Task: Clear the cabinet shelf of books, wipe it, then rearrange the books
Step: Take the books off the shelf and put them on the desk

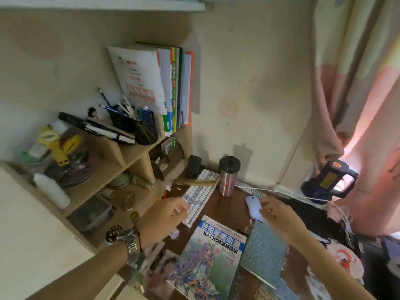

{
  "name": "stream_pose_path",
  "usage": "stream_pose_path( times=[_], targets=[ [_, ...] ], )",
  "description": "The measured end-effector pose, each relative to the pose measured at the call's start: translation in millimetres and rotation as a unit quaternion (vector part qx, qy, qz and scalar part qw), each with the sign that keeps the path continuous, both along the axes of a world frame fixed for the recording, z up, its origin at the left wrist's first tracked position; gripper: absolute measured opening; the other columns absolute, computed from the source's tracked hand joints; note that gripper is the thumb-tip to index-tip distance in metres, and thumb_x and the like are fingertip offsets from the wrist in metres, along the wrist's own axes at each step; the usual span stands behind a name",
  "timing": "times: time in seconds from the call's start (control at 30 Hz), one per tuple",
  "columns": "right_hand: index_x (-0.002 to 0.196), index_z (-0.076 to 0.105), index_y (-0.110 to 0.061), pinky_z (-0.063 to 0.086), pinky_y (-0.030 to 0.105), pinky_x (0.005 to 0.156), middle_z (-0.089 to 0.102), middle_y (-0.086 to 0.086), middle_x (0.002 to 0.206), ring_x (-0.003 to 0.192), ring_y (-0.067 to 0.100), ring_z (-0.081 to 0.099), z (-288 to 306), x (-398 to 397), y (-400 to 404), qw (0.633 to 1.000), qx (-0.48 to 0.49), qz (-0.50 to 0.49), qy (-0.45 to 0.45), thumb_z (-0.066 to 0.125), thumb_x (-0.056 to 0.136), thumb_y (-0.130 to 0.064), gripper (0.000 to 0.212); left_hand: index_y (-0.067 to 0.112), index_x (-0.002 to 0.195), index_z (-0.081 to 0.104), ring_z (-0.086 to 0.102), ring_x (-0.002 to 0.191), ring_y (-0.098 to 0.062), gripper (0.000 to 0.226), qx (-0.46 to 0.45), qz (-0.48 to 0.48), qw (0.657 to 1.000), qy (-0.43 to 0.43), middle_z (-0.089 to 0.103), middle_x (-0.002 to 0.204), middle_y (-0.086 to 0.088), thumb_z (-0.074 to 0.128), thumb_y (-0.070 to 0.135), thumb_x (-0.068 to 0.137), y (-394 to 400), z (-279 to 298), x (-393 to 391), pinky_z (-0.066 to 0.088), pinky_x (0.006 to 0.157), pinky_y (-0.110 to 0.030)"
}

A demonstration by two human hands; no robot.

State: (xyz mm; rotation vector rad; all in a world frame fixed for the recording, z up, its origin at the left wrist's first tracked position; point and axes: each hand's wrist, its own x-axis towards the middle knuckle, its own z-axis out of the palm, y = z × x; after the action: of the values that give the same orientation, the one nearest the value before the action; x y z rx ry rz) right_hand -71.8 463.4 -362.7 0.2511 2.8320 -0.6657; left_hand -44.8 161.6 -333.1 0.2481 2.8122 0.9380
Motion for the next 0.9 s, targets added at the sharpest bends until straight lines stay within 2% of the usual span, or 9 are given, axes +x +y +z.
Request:
stream_pose_path(
  times=[0.1,0.17,0.23,0.3,0.37,0.43,0.53,0.7,0.9],
  targets=[
    [0.124,0.050,-0.021,0.047,0.028,0.087,0.062,-0.002,0.112,0.101,0.019,0.063,34,-10,-19,0.997,-0.001,0.063,0.054,0.047,0.099,-0.024,0.025,0.024,0.110,0.059,0.063,0.091,-0.007,0.017,-0.025,0.011,0.999,0.040,0.065,0.104,0.006,0.049,0.031,0.097,-14,43,-4,0.052,0.070,-0.018],
    [0.121,0.052,-0.022,0.050,0.031,0.086,0.064,-0.003,0.109,0.098,0.020,0.063,61,-15,-33,0.989,-0.026,0.086,0.115,0.050,0.098,-0.024,0.023,0.027,0.107,0.058,0.062,0.088,-0.004,0.017,-0.045,0.023,0.996,0.076,0.065,0.101,0.008,0.047,0.035,0.098,-22,70,-5,0.047,0.067,-0.014],
    [0.123,0.054,-0.022,0.051,0.032,0.083,0.065,-0.002,0.105,0.093,0.018,0.063,93,-18,-48,0.978,-0.052,0.125,0.156,0.052,0.097,-0.023,0.026,0.031,0.103,0.056,0.058,0.085,0.000,0.012,-0.055,0.033,0.992,0.112,0.062,0.098,0.011,0.047,0.037,0.097,-33,95,-6,0.048,0.070,-0.016],
    [0.125,0.053,-0.023,0.048,0.025,0.080,0.064,-0.008,0.099,0.086,0.011,0.061,124,-22,-62,0.966,-0.077,0.155,0.190,0.054,0.096,-0.025,0.029,0.034,0.103,0.055,0.057,0.087,0.001,0.011,-0.070,0.036,0.986,0.148,0.060,0.098,0.013,0.048,0.038,0.096,-44,120,-6,0.050,0.075,-0.021],
    [0.121,0.052,-0.029,0.048,0.025,0.079,0.061,-0.014,0.095,0.082,0.004,0.060,153,-25,-77,0.956,-0.099,0.179,0.209,0.054,0.096,-0.028,0.025,0.035,0.102,0.056,0.056,0.089,0.002,0.012,-0.076,0.046,0.979,0.181,0.059,0.099,0.016,0.049,0.040,0.095,-55,144,-4,0.049,0.077,-0.020],
    [0.118,0.051,-0.034,0.050,0.028,0.082,0.060,-0.015,0.096,0.084,0.004,0.060,179,-28,-91,0.947,-0.110,0.196,0.229,0.054,0.096,-0.031,0.022,0.035,0.102,0.059,0.056,0.087,0.002,0.014,-0.085,0.063,0.972,0.210,0.059,0.097,0.018,0.049,0.042,0.094,-66,168,0,0.046,0.073,-0.017],
    [0.117,0.049,-0.036,0.051,0.026,0.083,0.059,-0.016,0.099,0.087,0.004,0.060,215,-29,-113,0.929,-0.110,0.230,0.268,0.052,0.097,-0.032,0.021,0.032,0.104,0.061,0.058,0.089,0.001,0.016,-0.102,0.077,0.959,0.253,0.061,0.099,0.017,0.051,0.037,0.094,-80,204,9,0.050,0.078,-0.022],
    [0.113,0.051,-0.034,0.053,0.028,0.081,0.061,-0.014,0.096,0.086,0.008,0.062,268,-29,-152,0.883,-0.140,0.294,0.339,0.053,0.096,-0.026,0.019,0.035,0.102,0.061,0.053,0.086,0.005,0.015,-0.151,0.100,0.929,0.324,0.058,0.095,0.022,0.049,0.040,0.094,-91,262,28,0.037,0.066,-0.009],
    [0.112,0.060,-0.028,0.050,0.026,0.077,0.063,-0.016,0.092,0.081,0.002,0.060,321,-31,-198,0.825,-0.217,0.326,0.408,0.059,0.093,-0.024,0.020,0.032,0.099,0.064,0.055,0.088,-0.001,0.019,-0.182,0.140,0.869,0.437,0.061,0.097,0.018,0.049,0.040,0.092,-95,323,47,0.047,0.075,-0.026]
  ],
)
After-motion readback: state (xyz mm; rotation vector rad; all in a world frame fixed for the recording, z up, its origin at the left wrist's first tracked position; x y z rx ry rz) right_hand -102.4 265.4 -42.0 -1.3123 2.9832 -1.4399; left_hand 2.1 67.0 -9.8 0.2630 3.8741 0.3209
